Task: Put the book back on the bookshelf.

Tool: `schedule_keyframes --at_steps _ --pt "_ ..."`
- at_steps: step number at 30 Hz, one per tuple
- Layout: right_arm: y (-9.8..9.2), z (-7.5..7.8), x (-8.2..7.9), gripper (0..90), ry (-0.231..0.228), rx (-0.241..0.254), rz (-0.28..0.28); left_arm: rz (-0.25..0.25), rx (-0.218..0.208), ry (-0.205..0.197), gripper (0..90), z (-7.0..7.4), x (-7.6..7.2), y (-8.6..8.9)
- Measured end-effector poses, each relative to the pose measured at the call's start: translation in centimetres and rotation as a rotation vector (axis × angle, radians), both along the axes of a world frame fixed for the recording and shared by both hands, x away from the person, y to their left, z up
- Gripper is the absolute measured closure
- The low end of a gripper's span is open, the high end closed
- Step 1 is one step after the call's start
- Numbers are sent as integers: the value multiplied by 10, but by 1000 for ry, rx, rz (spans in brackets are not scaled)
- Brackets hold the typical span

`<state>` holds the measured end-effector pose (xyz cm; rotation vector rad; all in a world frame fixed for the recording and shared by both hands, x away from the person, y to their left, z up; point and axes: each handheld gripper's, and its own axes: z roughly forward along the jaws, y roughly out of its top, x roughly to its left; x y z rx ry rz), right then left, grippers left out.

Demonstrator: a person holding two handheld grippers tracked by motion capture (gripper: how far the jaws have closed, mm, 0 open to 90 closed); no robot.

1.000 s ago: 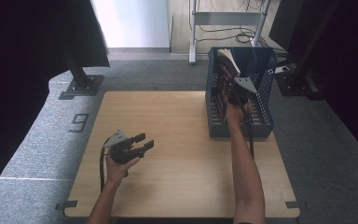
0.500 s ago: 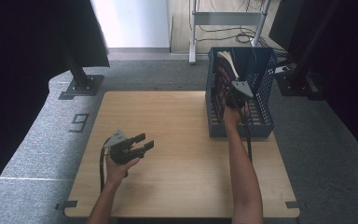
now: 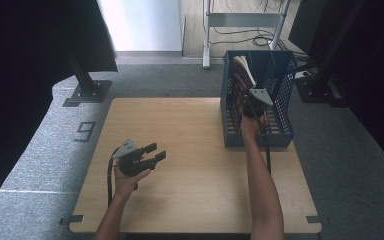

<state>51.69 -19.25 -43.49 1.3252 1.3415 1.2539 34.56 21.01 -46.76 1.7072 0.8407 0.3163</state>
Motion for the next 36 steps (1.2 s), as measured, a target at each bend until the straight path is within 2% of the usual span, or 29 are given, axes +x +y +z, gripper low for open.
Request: schedule_keyframes --at_steps 7,10,18,21,24,33,36 --pt "22 -1 -3 815 -18 -86 81 0 0 -2 427 0 0 0" --pt "26 -1 -3 815 -20 -104 98 0 -1 -3 427 1 -1 1" --pt "24 -1 -3 802 -14 -102 123 1 -4 -6 427 1 -1 1" --pt "23 -2 -5 768 -11 -92 150 -4 0 -4 427 1 -1 -1" --pt "25 -3 -7 750 -7 -105 176 -6 2 -5 427 1 -1 -2" --pt "21 -1 -11 651 5 -99 206 -13 6 -5 426 1 -2 -3" --pt "21 -1 -14 628 26 -109 215 -16 8 -4 426 1 -2 -4"
